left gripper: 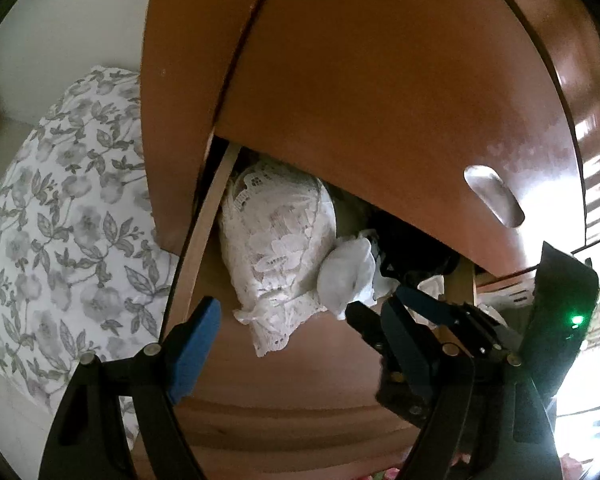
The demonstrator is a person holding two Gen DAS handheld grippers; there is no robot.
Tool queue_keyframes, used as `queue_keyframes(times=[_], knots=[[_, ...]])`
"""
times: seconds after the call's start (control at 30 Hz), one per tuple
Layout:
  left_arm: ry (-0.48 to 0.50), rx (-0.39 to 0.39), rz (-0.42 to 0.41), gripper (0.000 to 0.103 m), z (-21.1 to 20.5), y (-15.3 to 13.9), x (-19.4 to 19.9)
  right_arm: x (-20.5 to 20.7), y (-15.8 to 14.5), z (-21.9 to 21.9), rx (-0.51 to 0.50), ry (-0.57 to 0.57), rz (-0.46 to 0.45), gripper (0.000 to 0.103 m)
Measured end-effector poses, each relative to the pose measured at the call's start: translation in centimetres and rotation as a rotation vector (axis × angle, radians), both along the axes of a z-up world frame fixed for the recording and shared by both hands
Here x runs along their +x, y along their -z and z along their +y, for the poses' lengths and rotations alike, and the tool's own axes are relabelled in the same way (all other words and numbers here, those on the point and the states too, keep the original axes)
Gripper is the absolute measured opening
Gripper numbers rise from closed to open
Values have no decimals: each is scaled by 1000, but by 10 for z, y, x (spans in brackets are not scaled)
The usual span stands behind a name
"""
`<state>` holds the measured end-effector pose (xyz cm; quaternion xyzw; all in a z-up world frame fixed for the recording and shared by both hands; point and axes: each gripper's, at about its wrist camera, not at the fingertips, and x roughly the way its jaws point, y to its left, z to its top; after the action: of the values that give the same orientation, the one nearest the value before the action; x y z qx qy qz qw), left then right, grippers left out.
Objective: Take underwear out of drawer
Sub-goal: 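Grasp the white lace bra with the left gripper while the right gripper grasps the white sock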
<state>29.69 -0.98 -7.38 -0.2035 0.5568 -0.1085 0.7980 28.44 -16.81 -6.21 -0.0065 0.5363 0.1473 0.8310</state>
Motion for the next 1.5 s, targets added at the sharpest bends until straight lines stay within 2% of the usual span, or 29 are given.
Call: queue_keyframes(times=[0.27, 0.4, 0.53, 0.8, 1.0, 1.23, 1.43, 1.5], knots=[[-36, -30, 31, 83, 11, 7, 1, 12, 15, 19, -50, -27, 5, 59], [-45, -34, 41, 83, 15, 11, 2, 19, 16, 24, -87, -31, -7, 59], [-50, -38, 39, 83, 18, 11, 2, 23, 20, 25, -80, -24, 5, 58], [-41, -38, 41, 83, 18, 11, 1, 21, 17, 26, -85, -40, 9, 43], [-33, -24, 44, 83, 15, 12, 0, 10, 9, 16, -66, -60, 15, 35], [-2, 17, 62, 75, 3, 15, 3, -8, -7, -5, -15, -64, 9, 34], [-1, 36, 124, 63, -4, 30, 10, -22, -18, -20, -1, -70, -10, 34], [-4, 35, 140, 62, -6, 35, 12, -26, -23, -29, 8, -68, -12, 34]])
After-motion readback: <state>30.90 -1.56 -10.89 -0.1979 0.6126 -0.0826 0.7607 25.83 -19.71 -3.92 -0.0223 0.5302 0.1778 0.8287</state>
